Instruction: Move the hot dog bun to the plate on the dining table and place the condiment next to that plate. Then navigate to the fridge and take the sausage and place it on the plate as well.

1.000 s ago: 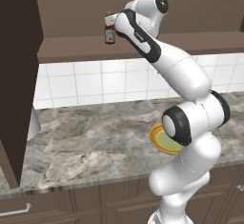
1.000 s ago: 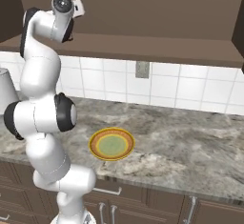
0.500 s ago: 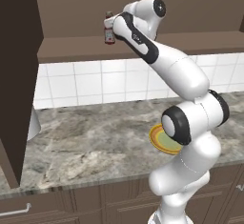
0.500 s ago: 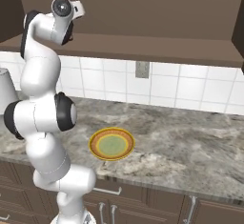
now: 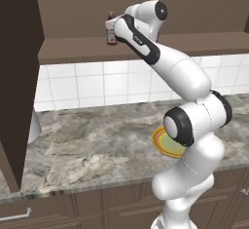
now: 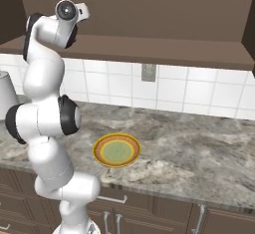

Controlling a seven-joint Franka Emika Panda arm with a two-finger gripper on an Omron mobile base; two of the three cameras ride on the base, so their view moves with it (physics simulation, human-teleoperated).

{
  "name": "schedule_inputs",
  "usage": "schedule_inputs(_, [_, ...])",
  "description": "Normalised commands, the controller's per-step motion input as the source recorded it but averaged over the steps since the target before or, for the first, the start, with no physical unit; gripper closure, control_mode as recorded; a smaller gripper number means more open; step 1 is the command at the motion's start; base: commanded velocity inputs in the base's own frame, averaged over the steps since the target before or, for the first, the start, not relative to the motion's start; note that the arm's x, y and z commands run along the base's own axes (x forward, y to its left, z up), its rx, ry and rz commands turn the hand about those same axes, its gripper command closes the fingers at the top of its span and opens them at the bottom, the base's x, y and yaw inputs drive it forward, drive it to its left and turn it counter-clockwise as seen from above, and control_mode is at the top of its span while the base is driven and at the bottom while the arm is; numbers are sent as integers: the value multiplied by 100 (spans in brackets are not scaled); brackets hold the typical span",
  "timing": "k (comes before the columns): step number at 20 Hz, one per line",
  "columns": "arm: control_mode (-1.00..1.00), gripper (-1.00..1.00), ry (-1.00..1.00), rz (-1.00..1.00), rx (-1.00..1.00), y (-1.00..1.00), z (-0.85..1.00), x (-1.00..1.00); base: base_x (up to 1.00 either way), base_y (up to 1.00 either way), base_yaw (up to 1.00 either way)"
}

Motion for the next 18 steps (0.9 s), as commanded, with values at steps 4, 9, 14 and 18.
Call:
schedule_inputs(4, [-100, -100, 0, 0, 0, 1, 0, 23, 0, 0, 0])
schedule_inputs(9, [-100, -100, 1, 0, 0, 14, 0, 18, 0, 0, 0])
schedule_inputs(14, [-100, -100, 2, 0, 0, 14, 0, 17, 0, 0, 0])
schedule_inputs(18, [-100, -100, 1, 0, 0, 3, -2, 14, 0, 0, 0])
